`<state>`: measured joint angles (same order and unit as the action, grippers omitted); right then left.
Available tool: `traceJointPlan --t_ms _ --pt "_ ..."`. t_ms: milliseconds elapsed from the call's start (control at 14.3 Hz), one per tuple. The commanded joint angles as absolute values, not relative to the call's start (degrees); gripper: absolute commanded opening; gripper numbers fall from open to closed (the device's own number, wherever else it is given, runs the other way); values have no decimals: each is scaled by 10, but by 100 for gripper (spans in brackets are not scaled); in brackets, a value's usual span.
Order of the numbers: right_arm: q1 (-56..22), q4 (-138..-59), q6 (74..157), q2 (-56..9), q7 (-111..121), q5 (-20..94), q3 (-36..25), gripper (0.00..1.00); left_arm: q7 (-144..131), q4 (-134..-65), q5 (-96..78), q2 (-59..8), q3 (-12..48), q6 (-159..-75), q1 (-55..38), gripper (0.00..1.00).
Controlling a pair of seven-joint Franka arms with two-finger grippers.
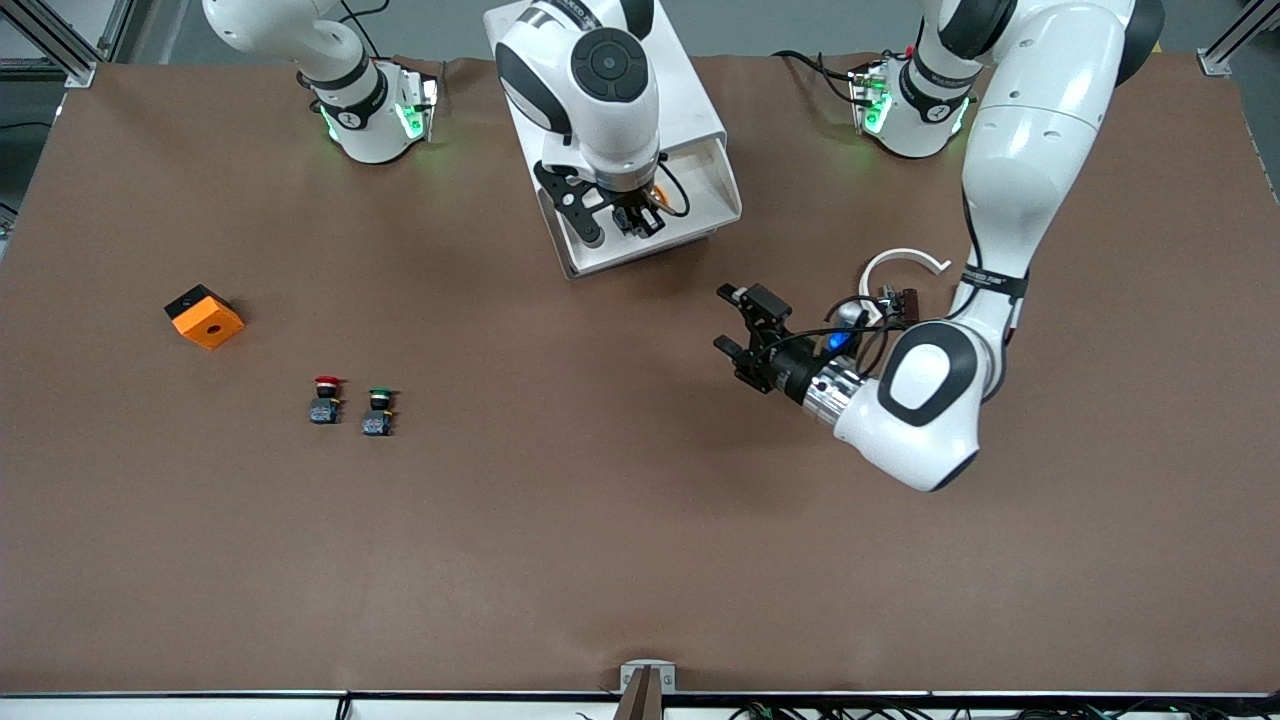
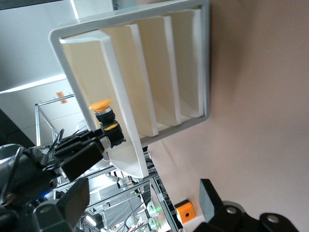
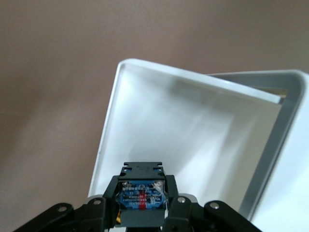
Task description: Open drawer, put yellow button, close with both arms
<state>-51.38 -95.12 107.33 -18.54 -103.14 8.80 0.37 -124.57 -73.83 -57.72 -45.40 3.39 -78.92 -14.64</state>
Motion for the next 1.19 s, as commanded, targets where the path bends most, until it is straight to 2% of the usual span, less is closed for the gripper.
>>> traceJointPlan --t_ms 0,70,140,210,560,840,1120 --pt "-523 -945 1071 -194 -1040 98 -1 45 -1213 -711 -577 -458 5 -788 -152 100" --pt "-522 -945 1070 -194 -1039 98 -1 57 -1198 -701 -577 -458 1 -789 -152 100" --pt "-523 -944 1070 -194 -1039 98 -1 89 -1183 -698 -577 -457 -6 -788 -152 100" --pt "-523 -942 1069 -194 -1040 98 -1 100 -1173 -698 -576 -456 -18 -789 -153 100" --pt "-513 -905 1057 -185 -1037 98 -3 100 -1103 -698 -564 -447 -40 -789 -156 100" --pt "-480 -815 954 -179 -1024 97 -7 100 -1085 -698 -555 -439 -40 -797 -151 100" --pt "-433 -795 896 -148 -919 96 -7 100 -1076 -698 -544 -438 -45 -802 -152 100"
